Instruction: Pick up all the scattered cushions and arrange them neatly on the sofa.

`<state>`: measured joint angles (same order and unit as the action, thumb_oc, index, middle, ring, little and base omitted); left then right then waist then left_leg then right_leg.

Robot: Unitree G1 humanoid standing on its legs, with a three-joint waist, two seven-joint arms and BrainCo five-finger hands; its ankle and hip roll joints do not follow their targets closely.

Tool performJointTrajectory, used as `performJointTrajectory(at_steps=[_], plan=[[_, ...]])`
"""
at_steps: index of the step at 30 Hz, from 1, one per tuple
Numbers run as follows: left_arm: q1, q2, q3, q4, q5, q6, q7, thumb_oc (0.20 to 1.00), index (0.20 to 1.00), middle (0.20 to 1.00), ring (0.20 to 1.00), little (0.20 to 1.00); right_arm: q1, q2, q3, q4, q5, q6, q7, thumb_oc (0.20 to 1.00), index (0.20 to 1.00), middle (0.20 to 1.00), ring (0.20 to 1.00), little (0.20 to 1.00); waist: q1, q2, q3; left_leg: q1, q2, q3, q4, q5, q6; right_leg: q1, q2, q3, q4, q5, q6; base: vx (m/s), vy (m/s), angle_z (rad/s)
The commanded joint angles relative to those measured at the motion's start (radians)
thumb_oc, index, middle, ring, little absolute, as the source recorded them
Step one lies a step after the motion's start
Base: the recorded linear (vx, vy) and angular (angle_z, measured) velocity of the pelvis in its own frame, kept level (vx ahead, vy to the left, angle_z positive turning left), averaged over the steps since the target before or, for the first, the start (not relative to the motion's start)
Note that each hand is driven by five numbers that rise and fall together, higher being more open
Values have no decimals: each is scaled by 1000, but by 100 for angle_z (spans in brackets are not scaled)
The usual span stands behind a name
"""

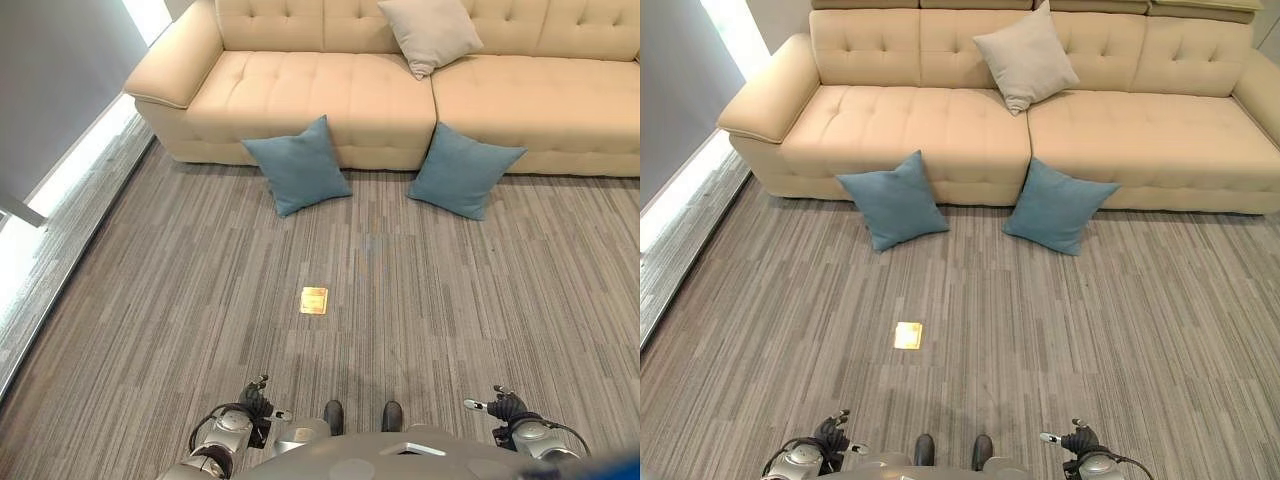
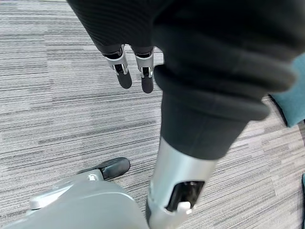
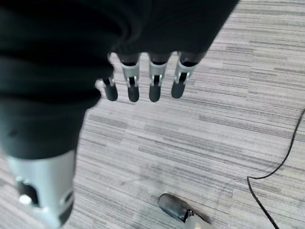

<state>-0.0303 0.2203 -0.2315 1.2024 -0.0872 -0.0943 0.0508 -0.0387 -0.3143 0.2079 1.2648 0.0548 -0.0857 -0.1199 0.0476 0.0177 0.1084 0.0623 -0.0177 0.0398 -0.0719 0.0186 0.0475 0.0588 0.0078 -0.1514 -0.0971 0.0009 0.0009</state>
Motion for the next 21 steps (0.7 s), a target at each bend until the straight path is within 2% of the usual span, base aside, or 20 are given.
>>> performJointTrajectory(at_steps=[1,7,14,18,19,20,21], plan=[[-61,7,21,75,29,-9,14,1000,1000,1000,1000,1000,-28,-13,18,21,-14,-3,-4,1000,1000,1000,1000,1000,3,-50,-11,-16,-9,-71,-6,-58,-57,2,-88,-18,10,-5,129,0,0,0],[-63,6,17,73,29,-9,12,1000,1000,1000,1000,1000,-27,-9,21,17,-10,0,1,1000,1000,1000,1000,1000,7,-56,-6,-15,-14,-73,-1,-66,-50,0,-93,-19,10,3,134,0,0,0],[-71,10,18,59,18,-12,7,1000,1000,1000,1000,1000,-41,-19,26,-3,-11,2,6,1000,1000,1000,1000,1000,31,-65,17,-51,-42,-102,55,-86,-26,-42,-117,-10,61,16,147,-18,43,-9],[-83,23,16,47,11,-12,8,1000,1000,1000,1000,1000,-56,-23,43,-11,-27,6,8,1000,1000,1000,1000,1000,33,-57,55,-56,-52,-133,78,-91,0,-132,-133,-5,257,-4,163,-18,65,-5],[-89,25,17,43,2,-14,11,1000,1000,1000,1000,1000,-60,-26,46,-18,-27,3,6,1000,1000,1000,1000,1000,28,-51,65,-56,-54,-152,85,-92,2,-165,-118,16,307,-13,162,48,11,10],[-96,26,13,42,-1,-17,15,1000,1000,1000,1000,1000,-59,-31,47,-22,-22,-1,6,1000,1000,1000,1000,1000,20,-51,65,-54,-63,-177,87,-92,2,-174,-86,60,306,-28,151,51,-5,26],[-96,26,13,42,-1,-17,15,1000,1000,1000,1000,1000,-59,-31,47,-22,-22,-1,6,1000,1000,1000,1000,1000,20,-51,66,-53,-63,-178,87,-92,2,-173,-86,59,306,-29,151,77,-74,47]])
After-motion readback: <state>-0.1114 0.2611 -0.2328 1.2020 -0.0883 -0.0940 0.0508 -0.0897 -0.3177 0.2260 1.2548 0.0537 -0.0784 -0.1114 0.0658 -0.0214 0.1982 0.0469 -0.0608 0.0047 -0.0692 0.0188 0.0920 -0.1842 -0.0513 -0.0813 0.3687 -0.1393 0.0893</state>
